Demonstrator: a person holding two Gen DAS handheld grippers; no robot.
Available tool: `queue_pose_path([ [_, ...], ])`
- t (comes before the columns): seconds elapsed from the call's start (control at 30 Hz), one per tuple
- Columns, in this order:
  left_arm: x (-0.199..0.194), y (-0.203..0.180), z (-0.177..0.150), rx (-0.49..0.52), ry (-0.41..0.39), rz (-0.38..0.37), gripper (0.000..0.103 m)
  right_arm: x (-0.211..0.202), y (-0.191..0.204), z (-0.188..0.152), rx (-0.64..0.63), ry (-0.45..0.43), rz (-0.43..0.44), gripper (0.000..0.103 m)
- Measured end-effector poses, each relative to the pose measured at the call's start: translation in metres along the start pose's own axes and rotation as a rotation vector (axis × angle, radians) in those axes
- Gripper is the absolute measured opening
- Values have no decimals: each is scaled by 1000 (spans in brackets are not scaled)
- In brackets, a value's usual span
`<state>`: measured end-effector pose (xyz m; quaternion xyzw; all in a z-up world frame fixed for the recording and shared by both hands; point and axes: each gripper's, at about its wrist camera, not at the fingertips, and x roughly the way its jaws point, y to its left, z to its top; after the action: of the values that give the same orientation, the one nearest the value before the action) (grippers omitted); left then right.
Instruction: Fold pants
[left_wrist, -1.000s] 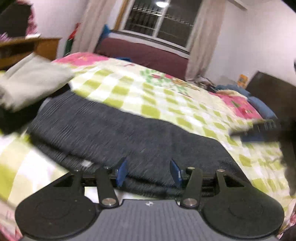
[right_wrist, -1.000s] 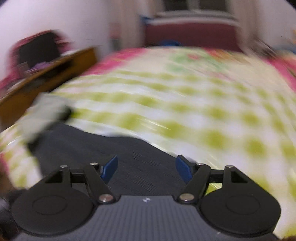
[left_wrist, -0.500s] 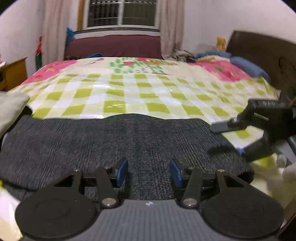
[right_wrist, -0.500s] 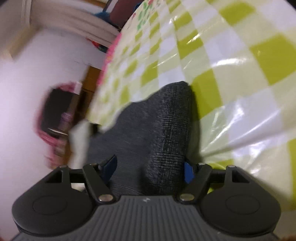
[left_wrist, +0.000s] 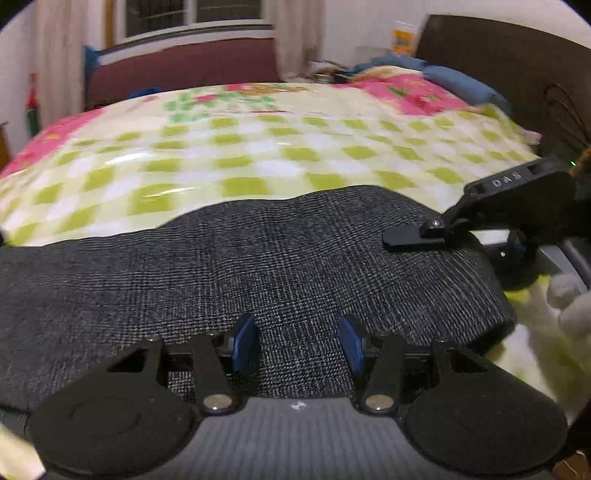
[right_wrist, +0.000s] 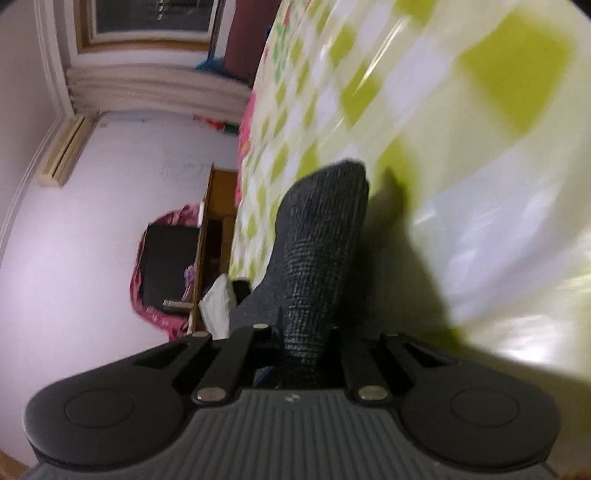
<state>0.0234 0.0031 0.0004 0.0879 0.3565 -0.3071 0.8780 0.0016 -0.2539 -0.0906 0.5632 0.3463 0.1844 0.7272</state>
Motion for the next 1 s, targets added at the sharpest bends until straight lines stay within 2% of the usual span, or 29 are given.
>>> queue_pose_path([
  [0.07, 9, -28, 2, 21, 0, -82, 65, -33, -6, 4, -7, -39, -54, 8],
  [0.17, 24, -68, 6, -6, 13, -230, 69, -89, -6, 10, -26, -107, -153, 8],
  [0.27, 26, -107, 17, 56, 23, -337, 69, -143, 9, 17, -65, -188, -296, 8],
  [0.3, 23, -113, 21, 79, 10, -339, 69, -158, 17, 19, -96, -215, -360, 8],
  [0.37, 12, -111, 29, 126, -47, -288, 69, -180, 34, 20, -150, -263, -447, 9],
  [0.47, -4, -83, 33, 94, -111, -180, 69, -194, 63, 12, -224, -315, -482, 9],
  [0.53, -9, -61, 26, 57, -132, -81, 69, -186, 84, 2, -286, -324, -496, 9],
  [0.63, -2, -46, 3, 80, -103, 18, 69, -156, 115, -13, -404, -296, -536, 9],
  [0.67, -2, -44, -3, 80, -102, 20, 69, -149, 121, -21, -431, -284, -548, 9],
  [0.77, -8, -39, -15, 40, -119, -30, 70, -94, 149, -40, -505, -222, -544, 9],
  [0.83, -5, -40, -20, 41, -131, -33, 70, -58, 169, -53, -555, -185, -560, 9],
  [1.0, -7, -22, -24, -35, -156, -112, 70, 33, 193, -86, -685, -64, -639, 10],
])
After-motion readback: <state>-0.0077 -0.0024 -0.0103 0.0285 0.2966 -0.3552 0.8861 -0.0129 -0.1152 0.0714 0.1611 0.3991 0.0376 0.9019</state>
